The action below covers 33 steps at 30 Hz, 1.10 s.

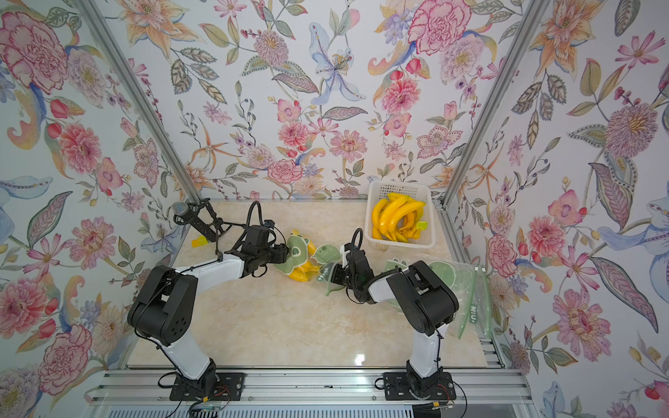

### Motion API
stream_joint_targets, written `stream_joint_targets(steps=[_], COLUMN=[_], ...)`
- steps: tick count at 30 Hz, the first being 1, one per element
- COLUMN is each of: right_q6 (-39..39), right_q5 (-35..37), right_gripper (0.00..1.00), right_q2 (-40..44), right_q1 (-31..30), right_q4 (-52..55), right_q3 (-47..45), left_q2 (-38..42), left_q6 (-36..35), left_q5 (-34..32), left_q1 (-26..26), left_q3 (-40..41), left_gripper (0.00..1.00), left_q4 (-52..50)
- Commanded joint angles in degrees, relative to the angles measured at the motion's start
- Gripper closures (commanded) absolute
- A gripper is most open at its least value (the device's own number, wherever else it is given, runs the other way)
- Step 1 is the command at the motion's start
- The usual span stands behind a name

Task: Open the zip-top bag and take out the banana
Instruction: Pick up the banana from the zipper food storage bag.

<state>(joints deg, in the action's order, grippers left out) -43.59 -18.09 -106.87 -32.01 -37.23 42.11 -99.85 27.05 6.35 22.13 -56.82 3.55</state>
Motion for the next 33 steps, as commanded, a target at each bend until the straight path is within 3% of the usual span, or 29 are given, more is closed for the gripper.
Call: stream_joint_targets(steps=[1,15,20,24,29,33], right_q6=[-3.56,-2.49,-1.41,4.75,13.64,18.08], right_q5=[-2.32,-5.72,-9.41,-12.86,-13.74,-14.76], right_gripper=[0.36,0.33,0.33,0.35,0.38,0.45], right_q2=[-1.21,-5.23,-5.13,-3.28,-1.12,-0.12], right_q1=[-0.46,-1.04,-1.08,-1.55,-2.09,-2.78], right_q4=[-4.34,-6.29,-18.69,-23.30,-15.86,-11.28], right_q3=[0.90,4.27,0.62,-1.29,-1.33,-1.33], left_q2=[1.54,-0.94,-1.04,-1.48,-0.72,-0.25], left_q6=[2.35,5.73,5.06,4.01,3.02,2.84], left_q5=[-2.00,-2.02,-2.66,-2.83,-3.62,-3.89], left_q1=[0.88,4.68,4.59,4.33,3.72,3.20], left_q3=[2.08,3.02,2.94,2.21,1.89,1.89], left_gripper=[0.41,0.62,0.66,0.71,0.74,0.77], left_q4=[0.49,1.73,0.98,-0.11,-1.19,-1.62])
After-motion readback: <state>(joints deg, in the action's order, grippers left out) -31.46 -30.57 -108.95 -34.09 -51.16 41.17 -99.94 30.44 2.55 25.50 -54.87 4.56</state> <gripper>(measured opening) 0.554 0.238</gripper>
